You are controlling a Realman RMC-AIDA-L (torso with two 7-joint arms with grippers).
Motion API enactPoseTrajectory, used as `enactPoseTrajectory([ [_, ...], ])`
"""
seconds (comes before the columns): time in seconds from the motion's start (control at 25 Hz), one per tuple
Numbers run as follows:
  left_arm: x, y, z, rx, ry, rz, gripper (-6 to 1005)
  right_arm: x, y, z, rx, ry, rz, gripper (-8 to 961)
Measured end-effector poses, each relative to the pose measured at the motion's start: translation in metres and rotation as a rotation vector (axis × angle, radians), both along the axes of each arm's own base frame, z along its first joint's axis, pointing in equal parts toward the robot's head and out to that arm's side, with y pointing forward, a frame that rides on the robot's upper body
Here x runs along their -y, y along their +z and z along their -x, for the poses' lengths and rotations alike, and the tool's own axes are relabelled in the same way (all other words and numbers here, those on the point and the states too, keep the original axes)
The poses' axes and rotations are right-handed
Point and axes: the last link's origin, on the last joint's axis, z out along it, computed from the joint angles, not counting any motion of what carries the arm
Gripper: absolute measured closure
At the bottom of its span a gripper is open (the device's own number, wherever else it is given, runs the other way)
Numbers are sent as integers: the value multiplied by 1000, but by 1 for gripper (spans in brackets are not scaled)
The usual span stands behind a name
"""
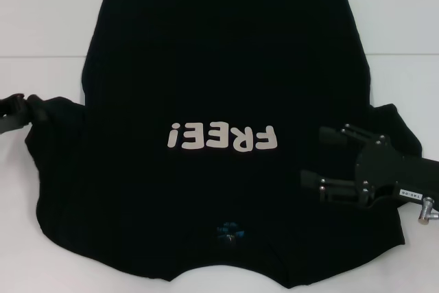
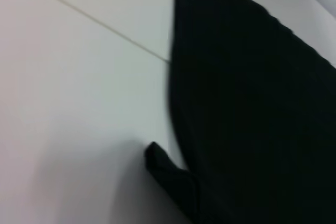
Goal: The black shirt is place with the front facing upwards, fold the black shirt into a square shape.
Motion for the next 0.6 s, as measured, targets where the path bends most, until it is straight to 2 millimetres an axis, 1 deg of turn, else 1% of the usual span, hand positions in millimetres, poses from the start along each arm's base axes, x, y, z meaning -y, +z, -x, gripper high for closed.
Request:
enactPoseTrajectory([
  [0.24, -4, -3, -13, 29, -28, 17, 998, 1, 0, -1, -1, -3, 2, 16],
  [0.4, -4, -8, -22, 69, -51, 30, 998, 1, -1, -1, -2, -3, 4, 16],
  [0.6, -4, -25, -33, 118, -73, 61, 999, 2, -2, 0, -5, -4, 10, 17],
])
